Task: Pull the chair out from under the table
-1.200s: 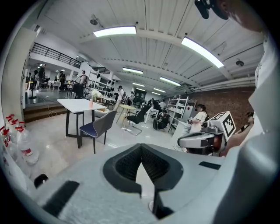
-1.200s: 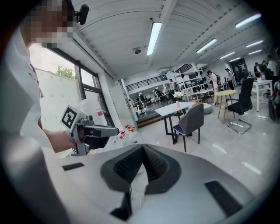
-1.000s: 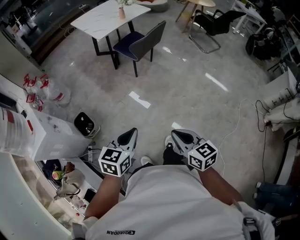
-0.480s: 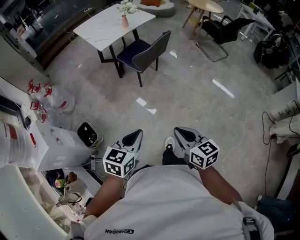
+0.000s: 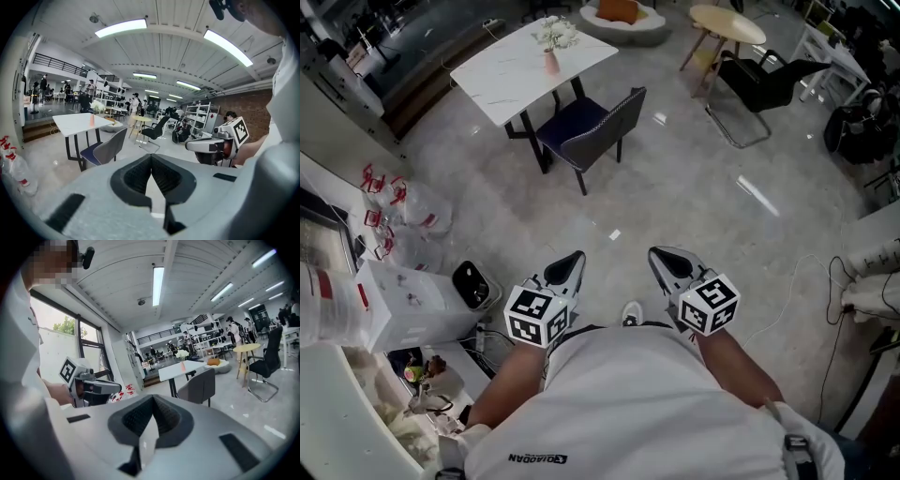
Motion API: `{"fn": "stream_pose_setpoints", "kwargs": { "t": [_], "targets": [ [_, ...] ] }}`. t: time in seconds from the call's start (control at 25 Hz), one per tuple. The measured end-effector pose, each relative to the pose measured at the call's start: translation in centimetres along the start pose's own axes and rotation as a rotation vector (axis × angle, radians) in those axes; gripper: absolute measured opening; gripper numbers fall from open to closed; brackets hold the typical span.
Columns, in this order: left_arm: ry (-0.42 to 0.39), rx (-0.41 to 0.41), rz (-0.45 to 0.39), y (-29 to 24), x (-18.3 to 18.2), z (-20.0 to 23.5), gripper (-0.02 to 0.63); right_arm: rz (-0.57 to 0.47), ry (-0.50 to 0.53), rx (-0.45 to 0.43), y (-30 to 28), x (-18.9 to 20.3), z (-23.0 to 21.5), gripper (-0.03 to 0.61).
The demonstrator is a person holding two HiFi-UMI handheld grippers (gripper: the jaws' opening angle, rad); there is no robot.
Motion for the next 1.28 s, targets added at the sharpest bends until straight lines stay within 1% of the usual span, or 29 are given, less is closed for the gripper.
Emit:
{"fn": "stream_pose_setpoints", "kwargs": {
  "t": [0.08, 0.28, 0.52, 0.68, 0.84, 0.96, 1.04, 1.28],
  "targets": [
    [0.004, -0.005, 0.013, -2.0, -0.4, -0.2, 0.008, 0.012, -0.011, -0.007, -0.1, 0.1, -2.0, 0.005],
    [0.000, -0.006, 0.012, -6.4, -2.4, -0.9, 0.008, 0.016, -0.020, -0.002, -0.1, -0.5, -6.5, 0.005],
    [-0.007, 0.014, 0.068, -10.0, -2.8, -1.4, 0.008, 0.018, -0.058, 0.029, 0.8, 0.0, -9.5, 0.005],
    [-0.005, 0.055, 0.093, -12.8, -3.1, -1.8, 0.008, 0.044, -0.093, 0.058, 1.3, 0.9, -11.3, 0.005],
    [-0.036, 0.111, 0.111, -16.1, -4.2, -2.1, 0.008, 0.048, -0.112, 0.089, 1.0, 0.8, -13.4, 0.005],
    [-0.072, 0.133, 0.094, -18.8, -5.9, -1.6, 0.008, 0.047, -0.096, 0.101, 0.3, 0.2, -15.1, 0.005],
    [-0.077, 0.140, 0.073, -20.6, -7.3, -0.8, 0.008, 0.051, -0.079, 0.110, -0.4, -0.5, -16.7, 0.005],
    [-0.071, 0.113, 0.039, -26.3, -11.3, 2.9, 0.008, 0.088, -0.056, 0.103, -4.8, -3.4, -22.6, 0.005]
  ]
}}
Point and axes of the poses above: the fingertips, and each gripper's own axes: y backward along the fingers, z to its left, x out of its underside, the point moved 9 cm from there along y, backward along the fingers, and after that the axes turned 4 degrees about y, right-handed, at the moved point
